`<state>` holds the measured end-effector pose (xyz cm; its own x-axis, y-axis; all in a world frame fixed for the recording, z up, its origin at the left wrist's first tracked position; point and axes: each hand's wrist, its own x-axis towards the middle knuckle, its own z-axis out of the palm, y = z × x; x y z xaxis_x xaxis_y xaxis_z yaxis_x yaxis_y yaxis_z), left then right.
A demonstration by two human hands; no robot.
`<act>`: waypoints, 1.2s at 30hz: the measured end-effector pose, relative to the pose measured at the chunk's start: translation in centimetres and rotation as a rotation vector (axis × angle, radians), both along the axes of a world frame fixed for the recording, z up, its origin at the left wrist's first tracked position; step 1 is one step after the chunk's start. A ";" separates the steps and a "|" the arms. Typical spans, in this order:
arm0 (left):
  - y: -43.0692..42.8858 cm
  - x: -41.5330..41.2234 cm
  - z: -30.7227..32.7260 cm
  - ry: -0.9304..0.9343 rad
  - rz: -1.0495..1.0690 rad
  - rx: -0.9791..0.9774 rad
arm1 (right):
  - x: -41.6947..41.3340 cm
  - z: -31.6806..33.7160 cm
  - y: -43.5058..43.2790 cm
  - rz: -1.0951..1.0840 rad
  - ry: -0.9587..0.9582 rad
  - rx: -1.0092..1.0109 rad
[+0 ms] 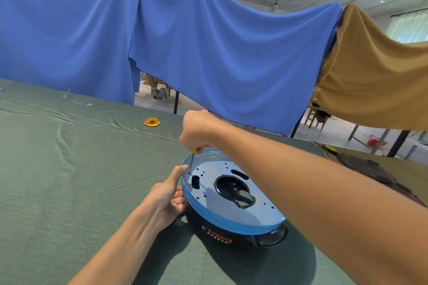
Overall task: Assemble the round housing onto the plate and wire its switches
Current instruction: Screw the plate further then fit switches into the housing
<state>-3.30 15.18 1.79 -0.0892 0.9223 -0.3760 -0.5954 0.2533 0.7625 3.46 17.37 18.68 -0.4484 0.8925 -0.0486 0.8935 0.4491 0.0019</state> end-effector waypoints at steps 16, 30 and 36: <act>-0.8 0.9 5.6 0.237 0.267 0.207 | 17.9 -3.7 -2.3 -0.465 1.297 0.146; -5.8 7.5 12.0 1.278 0.619 0.637 | 22.1 -7.2 -6.4 -0.695 1.659 0.103; -7.3 9.6 9.9 1.567 0.540 0.829 | 23.4 -11.7 -8.1 -0.773 1.545 0.154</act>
<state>6.32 7.92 11.74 -0.1780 0.5609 0.8085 0.8116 -0.3809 0.4430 26.86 9.31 7.01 0.5032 0.8607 0.0772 0.1026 0.0292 -0.9943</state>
